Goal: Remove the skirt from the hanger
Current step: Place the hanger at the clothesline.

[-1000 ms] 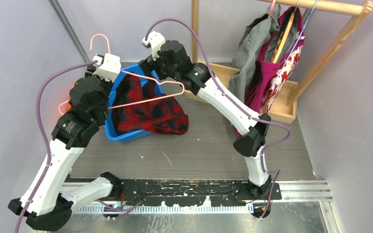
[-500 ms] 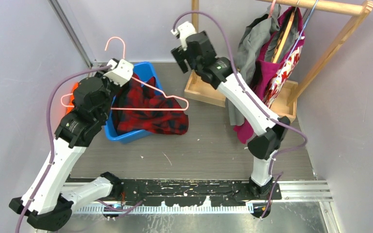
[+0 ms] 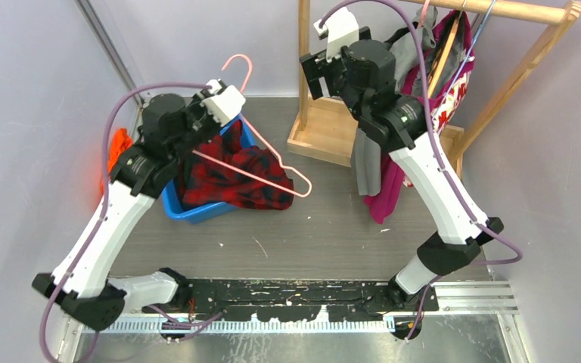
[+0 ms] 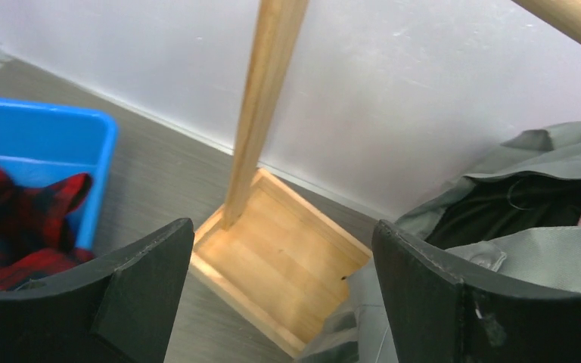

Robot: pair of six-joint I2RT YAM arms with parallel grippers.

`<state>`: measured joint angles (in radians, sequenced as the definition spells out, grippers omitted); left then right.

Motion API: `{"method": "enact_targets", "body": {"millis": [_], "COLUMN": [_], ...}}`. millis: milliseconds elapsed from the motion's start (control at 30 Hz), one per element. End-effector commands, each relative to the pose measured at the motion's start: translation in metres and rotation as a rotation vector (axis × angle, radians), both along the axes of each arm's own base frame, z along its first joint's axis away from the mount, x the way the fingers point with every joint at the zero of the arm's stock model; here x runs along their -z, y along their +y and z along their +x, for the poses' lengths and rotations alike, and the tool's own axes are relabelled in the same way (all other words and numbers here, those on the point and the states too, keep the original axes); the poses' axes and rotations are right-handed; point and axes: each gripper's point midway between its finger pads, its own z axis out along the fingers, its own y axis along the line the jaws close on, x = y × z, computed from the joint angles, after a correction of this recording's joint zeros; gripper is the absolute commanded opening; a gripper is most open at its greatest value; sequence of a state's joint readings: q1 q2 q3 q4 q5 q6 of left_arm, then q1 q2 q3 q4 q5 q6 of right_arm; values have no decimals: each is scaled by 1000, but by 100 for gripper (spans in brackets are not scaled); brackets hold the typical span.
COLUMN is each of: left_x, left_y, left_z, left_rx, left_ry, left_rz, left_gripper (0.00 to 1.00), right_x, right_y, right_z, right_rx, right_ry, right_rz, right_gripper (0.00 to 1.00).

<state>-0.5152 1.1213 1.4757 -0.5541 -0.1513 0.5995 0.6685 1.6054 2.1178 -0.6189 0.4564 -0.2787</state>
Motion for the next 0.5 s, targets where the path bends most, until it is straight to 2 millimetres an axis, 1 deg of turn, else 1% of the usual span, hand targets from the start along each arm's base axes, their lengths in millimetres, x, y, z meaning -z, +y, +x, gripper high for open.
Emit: {"method": "enact_targets", "body": {"millis": [0, 67, 100, 200, 267, 367, 467], "left_x": [-45, -54, -49, -53, -55, -49, -46], "left_y": [-44, -54, -63, -78, -86, -100, -109], "left_z": [12, 19, 31, 50, 59, 72, 76], "left_rx": [175, 206, 216, 235, 244, 267, 290], "left_ry": [-78, -97, -83, -98, -107, -98, -87], "left_rz": [-99, -115, -111, -132, -160, -191, -219], "left_gripper": [0, 0, 0, 0, 0, 0, 0], "right_x": [-29, -35, -38, -36, -32, -29, -27], "right_y": [10, 10, 10, 17, 26, 41, 53], "right_z": [-50, -65, -71, -88, -97, -106, -111], "right_rx": [-210, -257, -277, -354, -408, -486, -546], "right_ry": [-2, -1, 0, 40, 75, 121, 152], "right_rz": [108, 144, 163, 199, 222, 268, 302], "right_gripper": [91, 90, 90, 89, 87, 85, 84]}}
